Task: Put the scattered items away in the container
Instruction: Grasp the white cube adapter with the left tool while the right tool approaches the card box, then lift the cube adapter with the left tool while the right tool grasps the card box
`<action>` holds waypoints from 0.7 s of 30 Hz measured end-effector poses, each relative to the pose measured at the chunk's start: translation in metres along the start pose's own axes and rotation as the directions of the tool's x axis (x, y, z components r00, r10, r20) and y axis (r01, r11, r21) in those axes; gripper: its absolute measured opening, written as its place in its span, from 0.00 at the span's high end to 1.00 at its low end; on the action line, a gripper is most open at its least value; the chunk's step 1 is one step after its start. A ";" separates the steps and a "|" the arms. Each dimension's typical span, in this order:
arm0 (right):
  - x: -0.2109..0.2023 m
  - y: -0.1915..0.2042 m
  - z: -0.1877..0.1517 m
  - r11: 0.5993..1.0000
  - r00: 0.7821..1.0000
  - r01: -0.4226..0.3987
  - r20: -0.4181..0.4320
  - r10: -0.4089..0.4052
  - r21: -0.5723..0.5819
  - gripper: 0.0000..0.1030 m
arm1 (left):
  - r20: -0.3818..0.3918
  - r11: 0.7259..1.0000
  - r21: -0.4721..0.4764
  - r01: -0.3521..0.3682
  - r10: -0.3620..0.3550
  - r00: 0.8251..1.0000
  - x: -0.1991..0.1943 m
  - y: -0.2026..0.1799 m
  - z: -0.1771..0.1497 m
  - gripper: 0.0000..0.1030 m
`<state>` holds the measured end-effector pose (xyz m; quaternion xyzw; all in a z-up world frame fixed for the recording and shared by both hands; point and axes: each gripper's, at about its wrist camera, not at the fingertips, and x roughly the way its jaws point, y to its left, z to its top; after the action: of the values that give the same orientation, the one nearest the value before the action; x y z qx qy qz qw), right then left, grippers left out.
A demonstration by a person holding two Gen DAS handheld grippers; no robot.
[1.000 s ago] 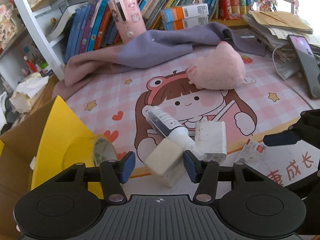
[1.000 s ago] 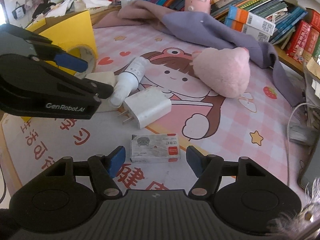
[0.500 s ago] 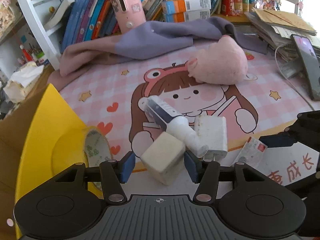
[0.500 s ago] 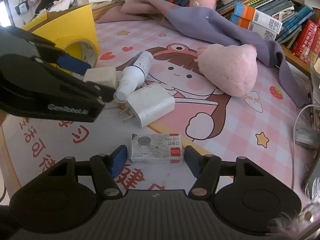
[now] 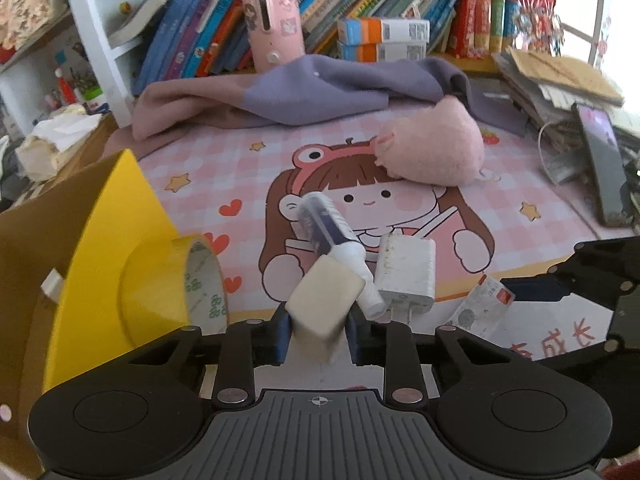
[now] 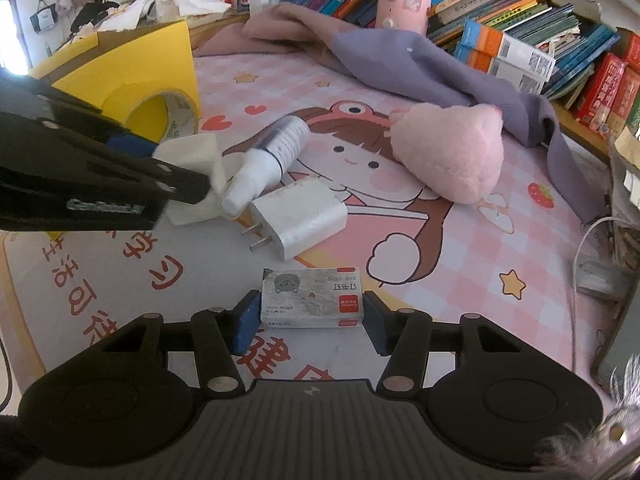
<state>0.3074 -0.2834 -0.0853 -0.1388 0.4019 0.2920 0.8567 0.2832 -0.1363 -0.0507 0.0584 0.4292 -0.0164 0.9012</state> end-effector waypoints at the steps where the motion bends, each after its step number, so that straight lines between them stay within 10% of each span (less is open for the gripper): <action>1: -0.002 0.000 0.000 1.000 1.000 0.001 0.002 -0.001 0.001 0.50 | 0.011 1.000 -0.008 0.003 -0.003 1.000 -0.006 0.001 -0.001 0.75; 21: -0.039 0.005 -0.016 0.999 0.999 -0.001 0.042 0.000 0.040 0.50 | 0.071 0.998 -0.035 0.061 -0.058 0.996 -0.052 -0.010 -0.018 0.77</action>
<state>0.2748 -0.3016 -0.0659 -0.1156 0.3897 0.2870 0.8674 0.2354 -0.1456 -0.0229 0.0281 0.3994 -0.0374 0.9156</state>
